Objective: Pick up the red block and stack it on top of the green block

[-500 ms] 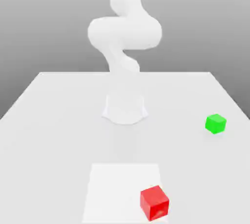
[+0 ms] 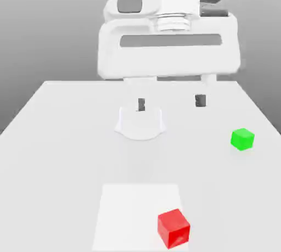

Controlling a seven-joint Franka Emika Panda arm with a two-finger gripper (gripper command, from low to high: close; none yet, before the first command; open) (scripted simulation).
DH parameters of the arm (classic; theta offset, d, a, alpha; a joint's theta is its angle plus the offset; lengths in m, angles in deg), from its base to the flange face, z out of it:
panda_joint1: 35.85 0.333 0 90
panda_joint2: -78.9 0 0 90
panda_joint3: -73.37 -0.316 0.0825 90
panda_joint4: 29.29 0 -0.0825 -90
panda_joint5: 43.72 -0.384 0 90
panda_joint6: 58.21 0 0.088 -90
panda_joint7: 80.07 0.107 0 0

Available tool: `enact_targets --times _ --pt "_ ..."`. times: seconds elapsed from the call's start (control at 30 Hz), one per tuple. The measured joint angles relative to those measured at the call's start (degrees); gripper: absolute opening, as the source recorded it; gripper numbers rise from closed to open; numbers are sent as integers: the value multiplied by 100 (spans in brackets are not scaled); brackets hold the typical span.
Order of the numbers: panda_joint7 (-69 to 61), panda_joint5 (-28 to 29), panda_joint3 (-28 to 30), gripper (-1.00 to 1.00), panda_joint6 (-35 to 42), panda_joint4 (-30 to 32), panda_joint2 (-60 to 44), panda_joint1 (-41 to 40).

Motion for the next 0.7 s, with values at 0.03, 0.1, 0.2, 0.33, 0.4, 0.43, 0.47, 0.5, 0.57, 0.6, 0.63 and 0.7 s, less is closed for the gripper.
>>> enact_targets --times 0.03,0.1,0.2,0.33,0.4,0.43,0.47,0.5,0.57,0.6,0.63,0.7 --pt "-57 0 -14 0 -82 42 -208 19" --pt "-158 15 -52 0 -245 125 -623 63" --pt "-302 56 -72 0 -494 251 -1245 142" --pt "-416 159 -99 0 -890 365 -2075 177" --pt "-422 177 -91 0 -1210 325 -2489 190" --pt "-420 183 -89 0 -1381 297 -2697 193" --pt "-418 191 -92 0 -1552 267 -2904 188" --pt "-415 195 -89 -100 -1659 248 -3031 191" --pt "-414 196 -89 -100 -1659 248 -3031 191" --pt "-412 197 -89 -100 -1658 248 -3031 190" --pt "-410 199 -90 -100 -1657 248 -3031 190" --pt "-413 196 -89 -100 -1708 238 -3095 191"
